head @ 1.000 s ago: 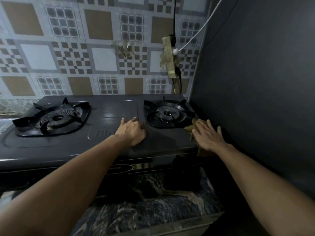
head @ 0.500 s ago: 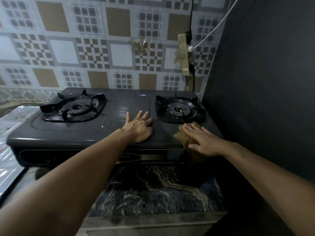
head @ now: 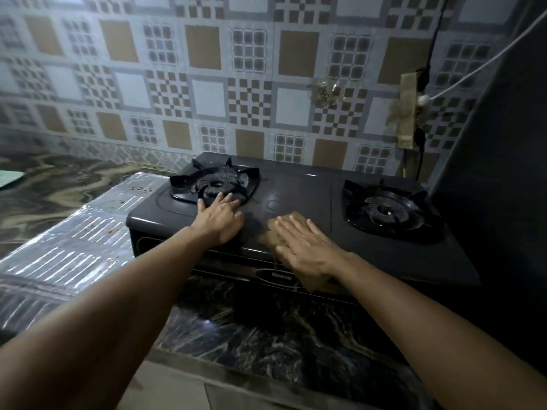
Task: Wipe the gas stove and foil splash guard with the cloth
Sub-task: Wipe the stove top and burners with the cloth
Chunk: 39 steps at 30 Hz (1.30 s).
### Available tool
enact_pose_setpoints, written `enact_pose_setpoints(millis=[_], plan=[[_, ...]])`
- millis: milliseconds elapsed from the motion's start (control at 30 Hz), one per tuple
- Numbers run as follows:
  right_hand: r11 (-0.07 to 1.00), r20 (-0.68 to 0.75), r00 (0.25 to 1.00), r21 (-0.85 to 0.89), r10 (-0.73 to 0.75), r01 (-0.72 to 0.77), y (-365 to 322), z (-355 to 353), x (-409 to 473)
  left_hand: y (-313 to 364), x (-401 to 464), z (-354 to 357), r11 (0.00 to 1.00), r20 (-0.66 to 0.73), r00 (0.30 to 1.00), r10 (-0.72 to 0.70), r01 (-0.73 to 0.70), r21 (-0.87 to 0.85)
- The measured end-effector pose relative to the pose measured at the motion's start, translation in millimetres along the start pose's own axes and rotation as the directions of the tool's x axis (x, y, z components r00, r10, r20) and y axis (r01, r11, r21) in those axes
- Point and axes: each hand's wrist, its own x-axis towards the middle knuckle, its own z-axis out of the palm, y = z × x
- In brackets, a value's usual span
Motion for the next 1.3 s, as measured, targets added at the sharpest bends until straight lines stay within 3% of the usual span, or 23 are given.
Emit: enact_pose_setpoints(millis=[200, 333, 433, 567, 667, 833, 1133, 1300], plan=[[0.999, 0.001, 0.999, 0.006, -0.044, 0.044, -13.5, -0.1, 39.5, -76.2, -12.6, -14.7, 0.944, -0.083, 0.943, -0.321, 0.311, -0.113], [0.991, -0.038, 0.991, -0.008, -0.131, 0.131, -40.5, 5.6, 73.8, -117.1, -24.5, -22.8, 0.847, -0.119, 0.847, -0.518, 0.489, -0.209], [0.975, -0.076, 0.972, -0.01, -0.221, 0.221, -73.5, 6.3, 98.6, -142.1, -33.7, -27.1, 0.731, -0.105, 0.762, -0.639, 0.559, -0.391], [0.953, -0.094, 0.948, -0.047, -0.303, 0.3, -116.8, 10.1, 133.8, -166.1, -37.7, -25.1, 0.559, 0.006, 0.735, -0.678, 0.52, -0.646], [0.937, -0.102, 0.932, -0.031, -0.348, 0.347, -141.9, 10.5, 164.1, -172.0, -44.8, -28.1, 0.323, 0.09, 0.736, -0.671, 0.4, -0.858], [0.934, -0.045, 0.933, 0.002, -0.356, 0.357, -183.7, 6.6, 208.5, -186.8, -53.1, -28.9, 0.13, 0.209, 0.758, -0.618, 0.361, -0.923], [0.896, -0.047, 0.895, -0.047, -0.444, 0.442, -215.6, 2.2, 251.1, -216.0, -47.7, -16.1, 0.048, 0.306, 0.742, -0.596, 0.414, -0.909], [0.82, -0.07, 0.817, -0.073, -0.572, 0.568, -199.6, 8.9, 231.6, -207.3, -42.8, -16.9, 0.12, 0.166, 0.687, -0.708, 0.348, -0.93]])
